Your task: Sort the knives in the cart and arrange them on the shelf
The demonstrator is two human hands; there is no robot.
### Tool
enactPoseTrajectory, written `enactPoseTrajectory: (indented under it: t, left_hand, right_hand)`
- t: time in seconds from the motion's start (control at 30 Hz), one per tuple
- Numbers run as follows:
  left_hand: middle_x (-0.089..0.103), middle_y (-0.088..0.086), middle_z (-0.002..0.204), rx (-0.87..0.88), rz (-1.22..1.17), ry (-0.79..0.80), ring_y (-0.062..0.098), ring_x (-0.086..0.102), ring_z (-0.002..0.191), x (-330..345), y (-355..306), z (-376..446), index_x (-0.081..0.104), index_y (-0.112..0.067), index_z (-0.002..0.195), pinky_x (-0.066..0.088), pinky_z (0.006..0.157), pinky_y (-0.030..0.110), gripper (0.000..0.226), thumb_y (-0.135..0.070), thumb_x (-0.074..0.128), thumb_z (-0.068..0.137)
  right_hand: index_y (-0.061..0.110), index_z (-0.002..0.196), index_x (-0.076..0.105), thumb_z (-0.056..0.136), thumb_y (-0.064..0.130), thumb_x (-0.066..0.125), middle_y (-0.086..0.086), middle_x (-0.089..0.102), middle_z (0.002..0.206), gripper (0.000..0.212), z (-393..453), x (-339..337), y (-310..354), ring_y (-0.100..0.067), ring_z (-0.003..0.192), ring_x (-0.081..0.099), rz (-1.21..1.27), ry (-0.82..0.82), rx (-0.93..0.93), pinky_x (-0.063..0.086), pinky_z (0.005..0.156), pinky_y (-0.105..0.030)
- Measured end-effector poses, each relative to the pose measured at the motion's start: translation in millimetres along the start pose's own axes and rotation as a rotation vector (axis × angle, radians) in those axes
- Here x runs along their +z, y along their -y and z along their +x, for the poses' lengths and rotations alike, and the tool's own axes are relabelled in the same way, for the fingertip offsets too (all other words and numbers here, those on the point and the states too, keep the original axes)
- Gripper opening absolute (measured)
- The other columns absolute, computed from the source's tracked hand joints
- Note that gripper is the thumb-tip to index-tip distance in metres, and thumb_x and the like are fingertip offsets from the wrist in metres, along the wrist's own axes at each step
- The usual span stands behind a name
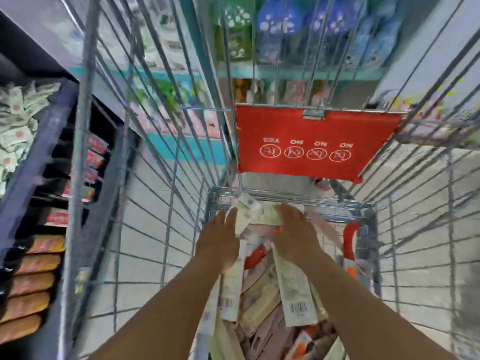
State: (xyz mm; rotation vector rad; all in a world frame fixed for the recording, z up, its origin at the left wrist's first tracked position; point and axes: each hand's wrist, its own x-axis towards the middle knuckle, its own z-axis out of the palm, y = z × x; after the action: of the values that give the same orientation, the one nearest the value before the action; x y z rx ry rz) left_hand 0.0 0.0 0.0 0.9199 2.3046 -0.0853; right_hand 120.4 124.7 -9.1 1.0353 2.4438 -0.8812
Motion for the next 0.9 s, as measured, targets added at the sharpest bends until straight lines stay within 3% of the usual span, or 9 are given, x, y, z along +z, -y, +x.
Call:
enactPoseTrajectory:
  t: [0.13,0.2,0.3,0.37,0.47,0.6,0.7,0.8,0.9]
  left_hand:
    - [0.005,0.007,0.16,-0.018,0.053,-0.001,0.029,0.015,0.144,10,3,23,-0.008,-0.023,0.152,0.021,0.115,0.038,0.073,-0.03,0.042,0.099]
    - [0.015,0.01,0.157,-0.016,0.059,-0.015,0.031,0.027,0.139,17,4,29,-0.006,-0.022,0.152,0.029,0.112,0.04,0.074,-0.026,0.044,0.098]
    - [0.044,0.006,0.141,0.01,0.071,-0.087,0.027,0.05,0.119,29,3,29,-0.001,-0.022,0.151,0.043,0.098,0.041,0.078,-0.01,0.049,0.093]
    - [0.046,0.004,0.136,0.036,0.037,-0.06,0.024,0.049,0.117,38,-1,25,0.0,-0.022,0.152,0.047,0.092,0.038,0.079,-0.008,0.051,0.093]
    - [0.042,0.005,0.139,0.072,0.028,-0.034,0.024,0.044,0.123,50,-7,15,0.014,-0.02,0.149,0.046,0.096,0.036,0.075,-0.009,0.059,0.089]
    - [0.044,0.003,0.135,-0.001,-0.173,-0.049,0.021,0.047,0.12,53,-7,12,0.03,-0.02,0.143,0.046,0.092,0.034,0.062,-0.013,0.06,0.089]
    - [0.049,0.003,0.127,-0.063,-0.297,-0.067,0.022,0.055,0.109,49,-4,15,0.047,-0.019,0.13,0.048,0.085,0.034,0.037,-0.016,0.052,0.093]
    - [0.057,0.003,0.112,-0.091,-0.354,-0.051,0.023,0.065,0.088,46,-1,16,0.056,-0.018,0.107,0.054,0.077,0.04,0.015,-0.021,0.053,0.092]
    - [0.062,0.001,0.106,-0.115,-0.428,0.002,0.021,0.068,0.08,44,0,13,0.052,-0.02,0.102,0.056,0.07,0.04,0.01,-0.021,0.054,0.092]
  right_hand:
    - [0.023,0.15,0.011,0.097,0.028,0.039,0.003,0.002,0.16,0.061,25,10,-7,-0.021,0.147,0.0,-0.11,0.054,0.029,0.006,0.118,-0.045]
    - [0.025,0.151,0.007,0.097,0.032,0.037,0.007,-0.005,0.16,0.062,31,21,-13,-0.019,0.147,-0.005,-0.091,0.076,0.076,0.007,0.119,-0.046]
    - [0.022,0.147,0.018,0.097,0.043,0.035,0.004,0.01,0.156,0.057,29,29,-19,-0.023,0.143,0.013,-0.13,0.057,0.084,0.023,0.113,-0.045]
    - [0.024,0.14,0.028,0.095,0.044,0.036,0.002,0.024,0.147,0.05,24,29,-20,-0.026,0.134,0.026,-0.17,0.032,0.064,0.031,0.106,-0.043]
    - [0.027,0.134,0.039,0.096,0.04,0.036,0.0,0.032,0.14,0.041,22,24,-17,-0.028,0.127,0.034,-0.167,0.051,0.045,0.035,0.102,-0.043]
    - [0.021,0.136,0.036,0.095,0.025,0.042,-0.001,0.031,0.142,0.042,33,22,-20,-0.029,0.13,0.029,-0.136,-0.04,0.126,0.029,0.108,-0.041]
    - [0.022,0.139,0.03,0.091,0.017,0.048,-0.002,0.031,0.143,0.052,39,28,-24,-0.031,0.131,0.028,-0.141,-0.042,0.153,0.025,0.11,-0.042]
    - [0.027,0.142,0.027,0.088,0.024,0.054,-0.008,0.034,0.137,0.061,43,30,-28,-0.035,0.127,0.031,-0.172,-0.056,0.175,0.029,0.108,-0.045]
    - [0.034,0.136,0.032,0.082,0.031,0.066,-0.007,0.034,0.132,0.064,46,29,-31,-0.032,0.124,0.032,-0.115,-0.068,0.223,0.032,0.104,-0.042]
